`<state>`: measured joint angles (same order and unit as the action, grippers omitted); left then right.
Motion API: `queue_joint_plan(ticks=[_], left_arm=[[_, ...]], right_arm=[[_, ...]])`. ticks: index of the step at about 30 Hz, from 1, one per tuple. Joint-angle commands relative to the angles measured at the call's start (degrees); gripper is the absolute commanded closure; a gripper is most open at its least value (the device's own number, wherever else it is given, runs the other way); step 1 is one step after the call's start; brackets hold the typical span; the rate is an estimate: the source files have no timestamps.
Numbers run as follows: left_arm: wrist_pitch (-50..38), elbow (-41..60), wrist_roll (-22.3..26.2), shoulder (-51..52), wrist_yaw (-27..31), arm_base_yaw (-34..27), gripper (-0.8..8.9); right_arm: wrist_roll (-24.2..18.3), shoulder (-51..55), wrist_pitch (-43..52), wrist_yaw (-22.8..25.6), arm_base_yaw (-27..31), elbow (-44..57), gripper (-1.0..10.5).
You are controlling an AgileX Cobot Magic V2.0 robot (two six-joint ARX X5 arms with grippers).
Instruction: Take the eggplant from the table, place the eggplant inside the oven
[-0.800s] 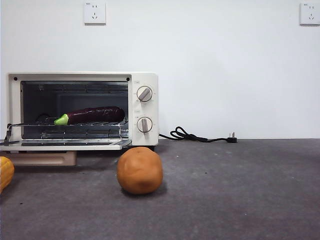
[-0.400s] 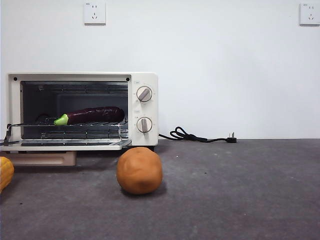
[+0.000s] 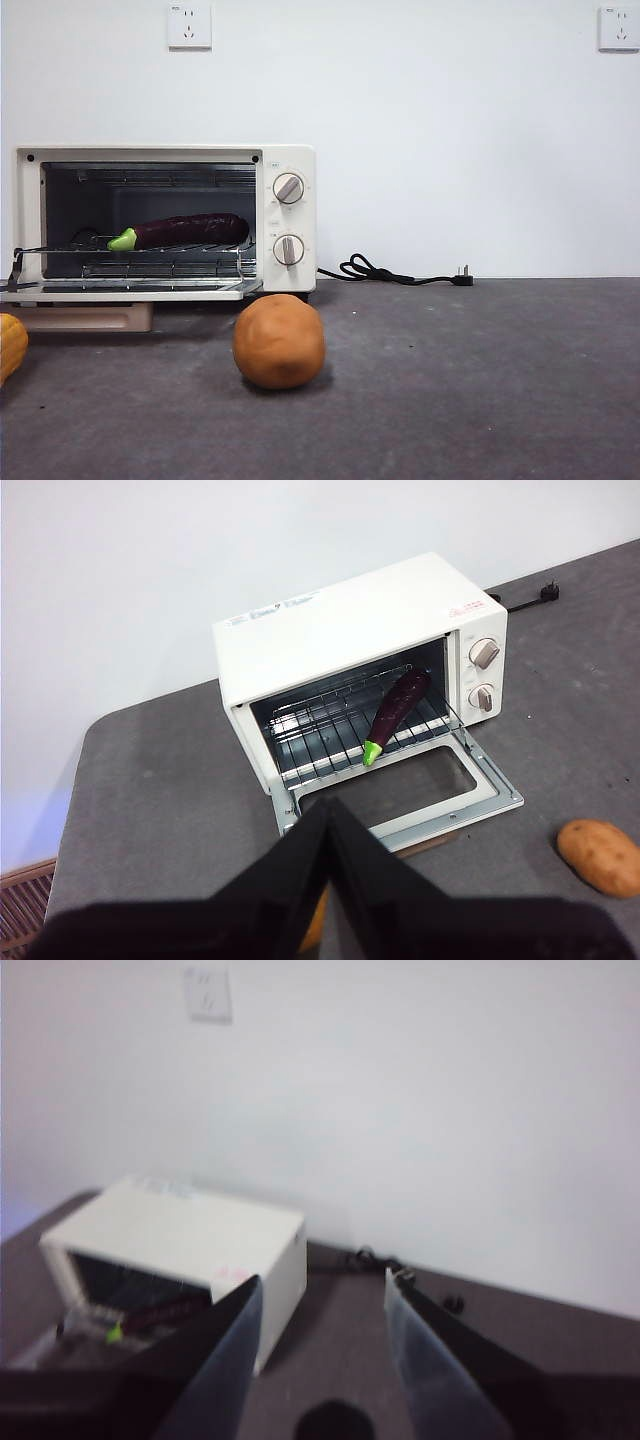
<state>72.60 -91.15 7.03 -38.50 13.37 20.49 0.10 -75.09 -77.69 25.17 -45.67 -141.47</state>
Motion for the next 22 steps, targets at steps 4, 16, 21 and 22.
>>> queue_joint_plan(ticks=[4, 16, 21, 22], left_arm=[[-0.2, 0.3, 0.0, 0.0, 0.2, 0.2, 8.19], [0.2, 0.3, -1.8, -0.3, 0.2, 0.2, 8.19], [0.2, 0.3, -2.6, -0.5, 0.2, 0.2, 8.19], [0.2, 0.3, -2.6, -0.5, 0.2, 0.2, 8.19]], right_arm=[[2.9, 9.7, -1.3, -6.1, 0.0, 19.6, 7.3], [6.3, 19.6, -1.3, -19.0, 0.0, 44.0, 7.3], [5.8, 19.8, -1.3, -24.9, 0.0, 45.2, 7.4], [5.6, 19.8, -1.3, -25.9, 0.0, 45.2, 8.0]])
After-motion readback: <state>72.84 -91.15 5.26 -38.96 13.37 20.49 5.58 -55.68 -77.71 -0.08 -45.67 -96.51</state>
